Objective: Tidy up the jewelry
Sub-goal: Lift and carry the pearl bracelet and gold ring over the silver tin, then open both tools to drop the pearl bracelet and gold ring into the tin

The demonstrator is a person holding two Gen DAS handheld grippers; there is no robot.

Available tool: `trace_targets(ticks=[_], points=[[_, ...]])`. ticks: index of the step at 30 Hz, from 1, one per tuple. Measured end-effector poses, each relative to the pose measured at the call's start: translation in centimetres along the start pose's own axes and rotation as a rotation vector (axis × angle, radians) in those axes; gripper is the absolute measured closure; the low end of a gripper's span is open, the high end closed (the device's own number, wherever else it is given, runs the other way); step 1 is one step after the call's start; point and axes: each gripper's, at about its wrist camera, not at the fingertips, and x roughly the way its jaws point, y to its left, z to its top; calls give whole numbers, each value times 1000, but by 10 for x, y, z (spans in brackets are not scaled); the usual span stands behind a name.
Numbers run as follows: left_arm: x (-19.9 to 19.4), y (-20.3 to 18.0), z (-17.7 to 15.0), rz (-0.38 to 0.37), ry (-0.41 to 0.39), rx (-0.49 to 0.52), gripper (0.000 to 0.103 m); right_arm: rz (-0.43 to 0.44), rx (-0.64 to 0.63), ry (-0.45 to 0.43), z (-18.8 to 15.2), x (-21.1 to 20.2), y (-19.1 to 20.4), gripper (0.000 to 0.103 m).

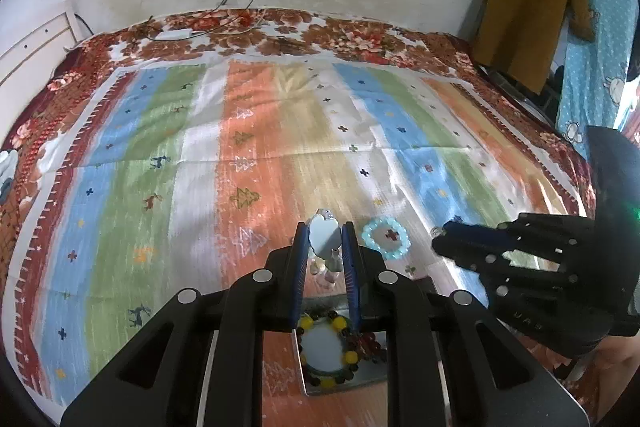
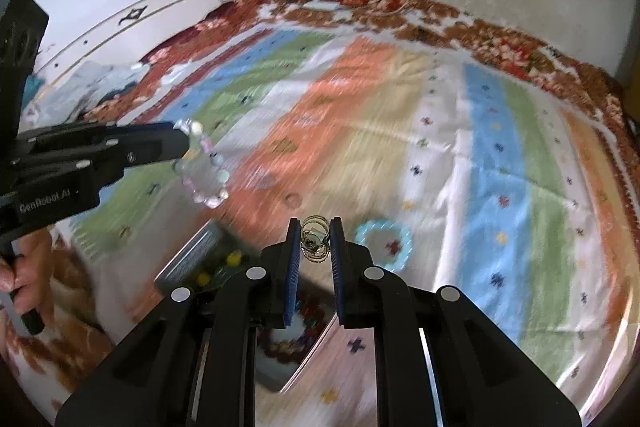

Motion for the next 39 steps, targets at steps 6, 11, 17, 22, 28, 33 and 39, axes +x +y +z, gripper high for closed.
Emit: trace_targets(ticks=[6,11,17,22,28,33,39], points=[[-12,-1,-10,-30,-15,-21,87,12,-2,0,-11,-7,5,88],[-15,-5,-20,-29,-10,-12,87,26,-4,10,-21,-10,10,88],[-16,-12,-31,-34,8,3,87,52,-2,16,-30,-13,14,88],[-16,-17,-39,-33,20,3,87,59,-10,23,-36,-14,20,88],[-12,-20,-46,-20,45,8,84,89,-19,16,-40,-15,23,63],[-16,-8,-42,46,10,-25,62,-19,-19,-27,-40,-24,14,53],[-11,13,-38,44,41,-119,56,-20,122,8,-39,-19,-21,51]])
